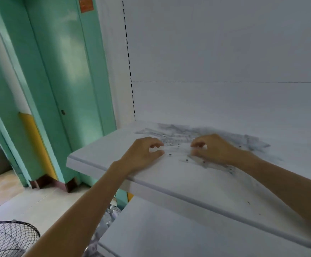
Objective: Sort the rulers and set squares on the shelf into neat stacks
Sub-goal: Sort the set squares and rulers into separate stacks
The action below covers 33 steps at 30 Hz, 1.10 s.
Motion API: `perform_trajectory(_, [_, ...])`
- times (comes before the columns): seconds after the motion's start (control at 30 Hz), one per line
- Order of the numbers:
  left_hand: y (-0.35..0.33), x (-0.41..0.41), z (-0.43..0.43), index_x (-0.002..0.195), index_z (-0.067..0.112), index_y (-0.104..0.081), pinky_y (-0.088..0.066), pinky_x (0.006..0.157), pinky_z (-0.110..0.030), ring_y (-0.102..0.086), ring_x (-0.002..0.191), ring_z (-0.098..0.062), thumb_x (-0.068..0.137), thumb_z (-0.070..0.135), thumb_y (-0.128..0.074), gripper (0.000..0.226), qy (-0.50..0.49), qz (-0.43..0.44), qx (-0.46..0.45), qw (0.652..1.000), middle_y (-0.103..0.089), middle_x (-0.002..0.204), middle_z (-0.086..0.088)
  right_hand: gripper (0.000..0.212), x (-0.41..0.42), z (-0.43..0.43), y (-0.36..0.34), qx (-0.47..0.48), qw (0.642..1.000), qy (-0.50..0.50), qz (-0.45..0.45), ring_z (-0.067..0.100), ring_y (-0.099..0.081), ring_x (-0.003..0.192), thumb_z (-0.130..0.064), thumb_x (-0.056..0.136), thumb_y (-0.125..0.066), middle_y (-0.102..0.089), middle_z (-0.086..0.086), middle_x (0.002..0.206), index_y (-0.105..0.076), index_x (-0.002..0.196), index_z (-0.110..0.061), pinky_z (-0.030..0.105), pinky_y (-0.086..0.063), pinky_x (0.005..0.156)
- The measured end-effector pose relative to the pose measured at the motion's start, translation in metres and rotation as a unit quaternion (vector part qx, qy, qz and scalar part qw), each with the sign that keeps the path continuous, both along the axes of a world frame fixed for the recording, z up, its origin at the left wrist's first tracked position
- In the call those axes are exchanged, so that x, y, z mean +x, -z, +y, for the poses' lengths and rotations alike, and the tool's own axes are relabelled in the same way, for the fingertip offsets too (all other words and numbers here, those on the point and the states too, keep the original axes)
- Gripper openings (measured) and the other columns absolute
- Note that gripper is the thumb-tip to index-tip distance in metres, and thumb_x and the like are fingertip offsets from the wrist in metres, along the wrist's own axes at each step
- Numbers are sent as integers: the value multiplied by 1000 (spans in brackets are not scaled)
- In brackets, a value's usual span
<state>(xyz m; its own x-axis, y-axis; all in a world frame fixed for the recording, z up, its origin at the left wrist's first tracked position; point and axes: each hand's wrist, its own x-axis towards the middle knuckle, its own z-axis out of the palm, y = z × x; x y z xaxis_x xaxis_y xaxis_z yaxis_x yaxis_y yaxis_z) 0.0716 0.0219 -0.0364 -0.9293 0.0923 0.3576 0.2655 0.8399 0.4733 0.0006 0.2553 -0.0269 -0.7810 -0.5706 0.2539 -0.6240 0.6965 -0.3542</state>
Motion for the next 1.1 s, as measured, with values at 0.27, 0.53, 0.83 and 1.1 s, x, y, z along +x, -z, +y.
perform_trajectory(0.27, [4,-41,9,128,23,-47,-35,97,-28,-44,117,-18,82,40,-64,52,65,-5,-52,997,-47,126,-3,29,6,-8,-1,21,996,57,67,18,-53,87,-19,88,-60,-55,6,103,-57,115,-10,21,-40,77])
perform_trajectory(0.53, [5,-52,12,125,27,-53,-38,94,-29,-49,113,-14,82,50,-60,49,139,-17,-89,986,-55,126,5,25,20,7,-9,-26,978,180,98,16,-50,84,-11,95,-43,-57,8,107,-58,116,-8,23,-38,76])
perform_trajectory(0.83, [-6,-30,6,127,16,-48,-44,89,-41,-54,108,-30,93,11,-38,35,160,53,-293,941,-58,118,-12,27,39,4,-8,-32,962,245,114,25,-56,94,-9,94,-41,-59,13,107,-57,116,-5,26,-39,77])
perform_trajectory(1.1, [-1,-14,-12,102,8,-43,-36,71,-31,-47,86,-23,98,16,-30,16,132,106,-238,956,-52,98,-10,46,57,-10,-2,11,972,218,85,23,-52,97,-29,87,-61,-52,11,116,-50,128,-10,24,-36,82])
